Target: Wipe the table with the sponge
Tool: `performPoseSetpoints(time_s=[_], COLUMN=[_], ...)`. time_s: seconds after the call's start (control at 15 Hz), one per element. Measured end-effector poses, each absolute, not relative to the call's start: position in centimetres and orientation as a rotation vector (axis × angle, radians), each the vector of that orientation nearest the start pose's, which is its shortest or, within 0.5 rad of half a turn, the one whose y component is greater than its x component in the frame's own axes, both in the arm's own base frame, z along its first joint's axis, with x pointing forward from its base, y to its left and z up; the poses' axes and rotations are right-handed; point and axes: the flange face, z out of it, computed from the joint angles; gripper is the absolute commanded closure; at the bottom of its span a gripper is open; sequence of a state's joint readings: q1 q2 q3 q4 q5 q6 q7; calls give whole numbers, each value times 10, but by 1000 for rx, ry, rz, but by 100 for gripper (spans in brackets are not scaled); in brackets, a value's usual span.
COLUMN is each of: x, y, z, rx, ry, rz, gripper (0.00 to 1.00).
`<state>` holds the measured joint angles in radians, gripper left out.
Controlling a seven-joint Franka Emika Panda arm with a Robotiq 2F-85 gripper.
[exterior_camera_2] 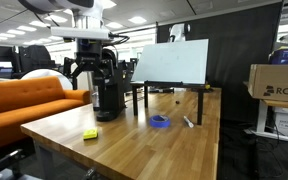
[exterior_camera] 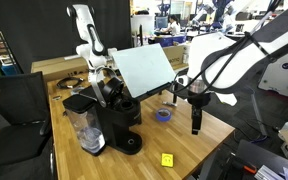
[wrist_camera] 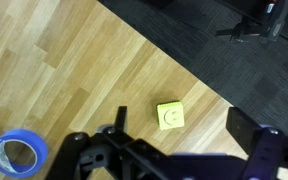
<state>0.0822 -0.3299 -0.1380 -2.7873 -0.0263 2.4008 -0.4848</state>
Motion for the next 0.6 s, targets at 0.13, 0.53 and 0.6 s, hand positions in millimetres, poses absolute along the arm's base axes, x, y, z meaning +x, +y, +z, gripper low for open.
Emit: performPoseSetpoints(time_s=[0.13, 0.53, 0.6], x=[368, 372, 372], y=[-5, 24, 27], z=[285, 241, 235], rx=[-2999, -2950, -2945], ry=[-763, -901, -916], rz=[78, 95, 96], gripper=[0, 0, 0])
